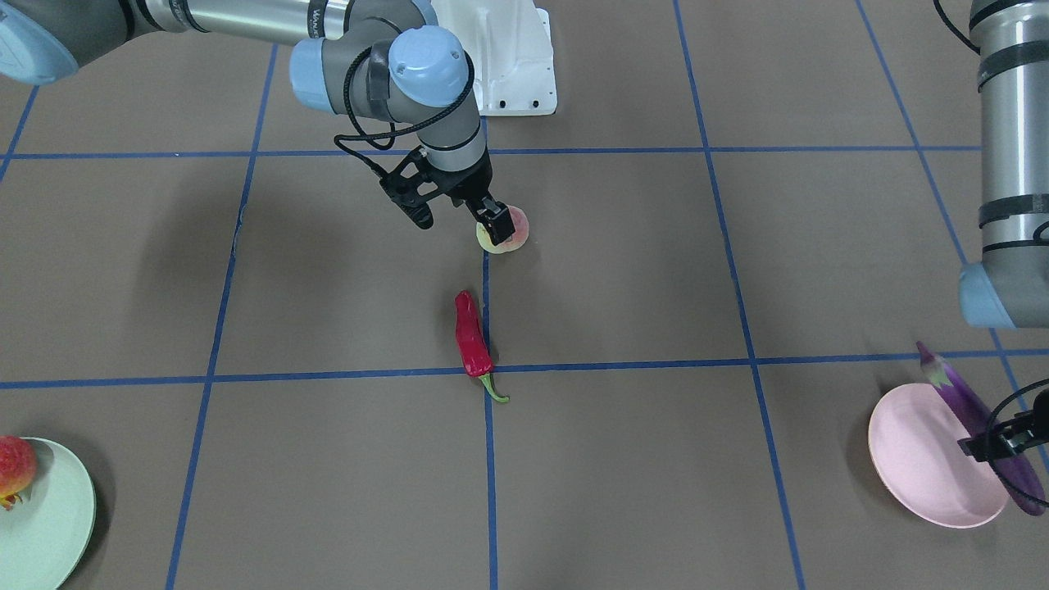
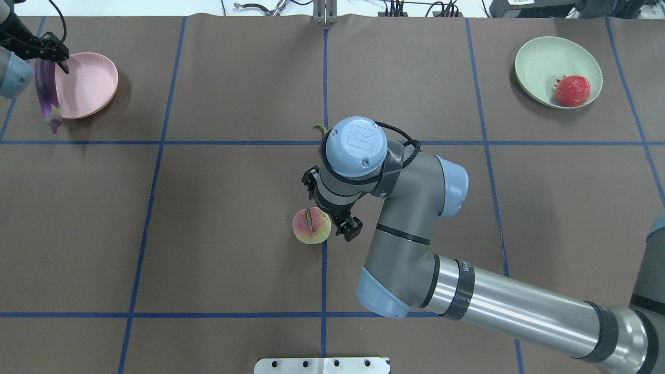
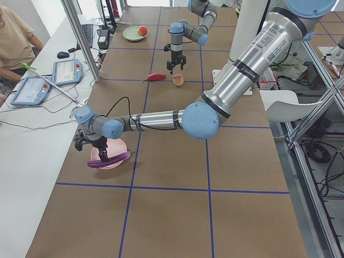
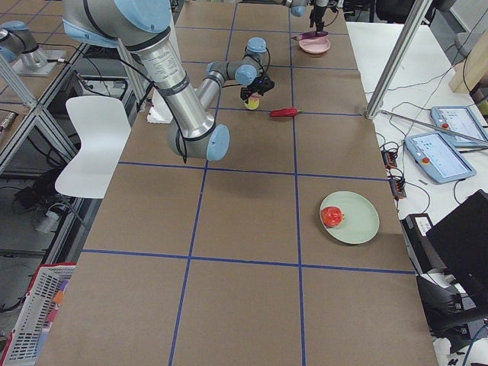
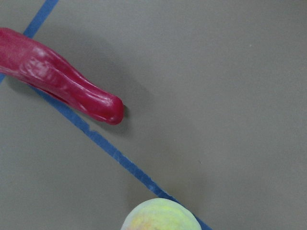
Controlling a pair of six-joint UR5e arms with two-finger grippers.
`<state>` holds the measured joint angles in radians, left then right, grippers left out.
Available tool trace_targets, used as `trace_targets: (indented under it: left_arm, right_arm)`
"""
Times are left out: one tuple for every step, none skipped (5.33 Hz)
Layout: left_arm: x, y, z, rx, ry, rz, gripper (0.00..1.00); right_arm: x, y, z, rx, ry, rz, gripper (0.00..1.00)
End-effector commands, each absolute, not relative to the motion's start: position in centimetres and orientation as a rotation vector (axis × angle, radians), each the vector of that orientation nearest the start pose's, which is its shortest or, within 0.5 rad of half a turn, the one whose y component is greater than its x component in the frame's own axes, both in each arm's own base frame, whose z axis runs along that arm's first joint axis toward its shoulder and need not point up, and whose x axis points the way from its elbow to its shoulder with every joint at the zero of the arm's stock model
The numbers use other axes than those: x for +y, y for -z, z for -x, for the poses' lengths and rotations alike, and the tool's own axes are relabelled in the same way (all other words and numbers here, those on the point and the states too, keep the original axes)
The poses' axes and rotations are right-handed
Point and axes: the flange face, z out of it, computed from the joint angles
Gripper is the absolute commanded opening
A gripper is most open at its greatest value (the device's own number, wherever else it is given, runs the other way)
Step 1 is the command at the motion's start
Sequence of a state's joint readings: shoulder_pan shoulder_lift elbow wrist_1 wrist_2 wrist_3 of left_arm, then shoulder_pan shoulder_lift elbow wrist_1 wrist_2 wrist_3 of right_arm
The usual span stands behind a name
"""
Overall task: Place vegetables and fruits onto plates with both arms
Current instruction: 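Lower the right gripper onto the yellow-pink peach and grasp it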
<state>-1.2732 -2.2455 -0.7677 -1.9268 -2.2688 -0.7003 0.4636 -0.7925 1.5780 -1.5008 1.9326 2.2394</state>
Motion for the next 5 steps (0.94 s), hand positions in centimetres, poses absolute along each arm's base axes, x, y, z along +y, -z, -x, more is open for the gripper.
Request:
trace_targets:
  left_arm:
    - [-75.6,-59.1,-15.9,0.721,0.319,0.138,1.0]
    - [-75.5,-59.2,-15.9,0.721,0.321,0.139,1.0]
    - [-75.5,-58.6,-15.9,0.727,0.332,0.133,1.0]
    - [-75.0,-58.9,-15.7,0.727,0.333,0.13,1.0]
    - [-74.3,-58.8,-15.5,0.733,0.334,0.12,1.0]
  right_arm:
    - [-41.0,-15.5,61.0,-0.822,-0.984,0.478,1.0]
    - [-40.6,-15.8,62.1,-0.797,-1.022,0.493,1.0]
    - [-39.5,-16.3,62.9,-0.773,-1.016,0.495,1.0]
    - [-38.1,-16.7,64.0,-0.754,-1.002,0.493,1.0]
    - [-38.1,-17.2,64.2,-0.746,-1.005,0.489,1.0]
